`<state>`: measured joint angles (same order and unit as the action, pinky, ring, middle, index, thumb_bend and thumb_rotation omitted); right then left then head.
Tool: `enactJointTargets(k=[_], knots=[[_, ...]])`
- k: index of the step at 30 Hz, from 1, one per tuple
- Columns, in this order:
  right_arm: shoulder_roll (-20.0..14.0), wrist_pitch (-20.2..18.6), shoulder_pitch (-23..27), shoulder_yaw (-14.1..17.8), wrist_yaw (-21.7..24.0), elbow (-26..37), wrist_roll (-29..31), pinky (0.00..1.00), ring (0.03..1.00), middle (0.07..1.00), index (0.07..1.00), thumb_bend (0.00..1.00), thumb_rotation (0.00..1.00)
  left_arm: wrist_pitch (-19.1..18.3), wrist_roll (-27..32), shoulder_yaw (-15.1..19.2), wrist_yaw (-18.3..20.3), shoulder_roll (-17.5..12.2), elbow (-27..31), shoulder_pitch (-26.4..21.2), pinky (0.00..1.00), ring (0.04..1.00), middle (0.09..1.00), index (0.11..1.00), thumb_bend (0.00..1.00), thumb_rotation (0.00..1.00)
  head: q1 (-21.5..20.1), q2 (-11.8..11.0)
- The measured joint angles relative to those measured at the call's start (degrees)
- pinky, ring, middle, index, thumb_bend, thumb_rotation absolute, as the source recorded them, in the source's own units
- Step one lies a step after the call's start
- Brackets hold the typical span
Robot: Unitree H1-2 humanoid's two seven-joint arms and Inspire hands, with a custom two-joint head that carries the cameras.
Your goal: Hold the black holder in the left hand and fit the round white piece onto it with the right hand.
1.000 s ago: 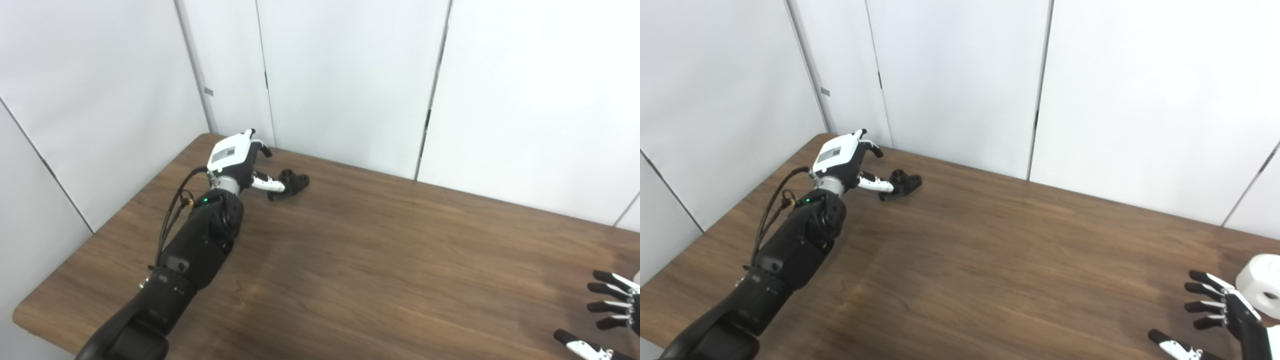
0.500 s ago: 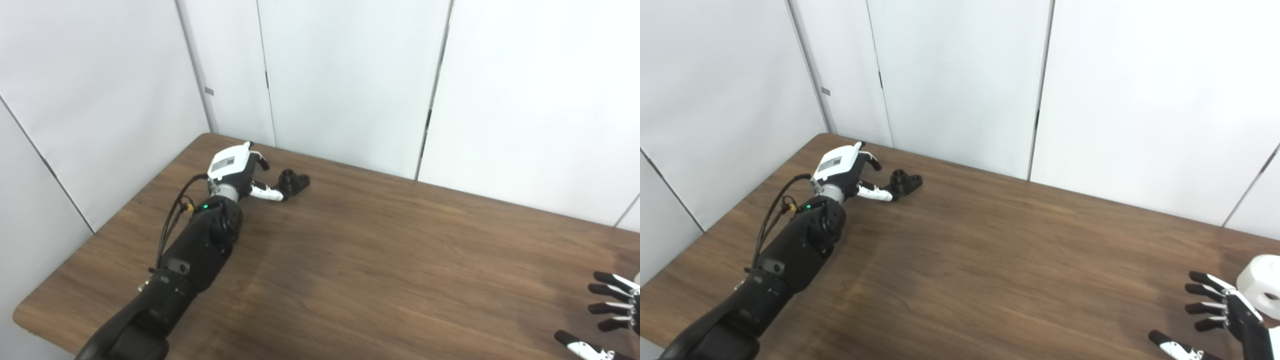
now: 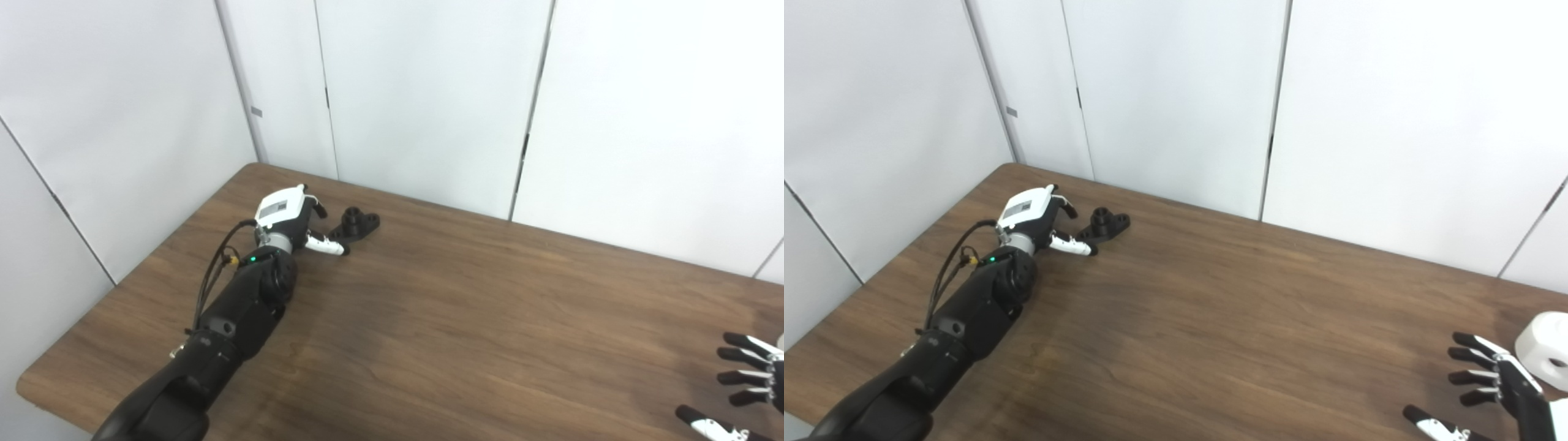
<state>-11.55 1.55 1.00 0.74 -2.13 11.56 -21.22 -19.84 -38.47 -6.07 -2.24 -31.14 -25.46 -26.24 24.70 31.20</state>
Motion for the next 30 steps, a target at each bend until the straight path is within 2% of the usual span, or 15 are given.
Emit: enactJointTargets(k=[21, 30], knots=[[0.26, -0.28, -1.05, -0.68, 0.62, 2.03, -0.55, 0.46, 0.591, 0.702, 0.747, 0.64, 0.0, 0.28, 2.56, -0.42, -2.03, 0.37, -3.45, -1.29, 1.0, 1.0, 1.0, 0.694, 0.98, 0.33, -0.26, 0.97], [0.25, -1.28, -1.67, -0.61, 1.21, 3.06, -0.57, 0.47, 0.589, 0.699, 0.749, 0.63, 0.0, 0.9, 2.57, -1.26, -5.18, 1.36, -5.5, -1.78, 0.99, 1.0, 0.983, 0.662, 0.99, 0.35, -0.35, 1.67]])
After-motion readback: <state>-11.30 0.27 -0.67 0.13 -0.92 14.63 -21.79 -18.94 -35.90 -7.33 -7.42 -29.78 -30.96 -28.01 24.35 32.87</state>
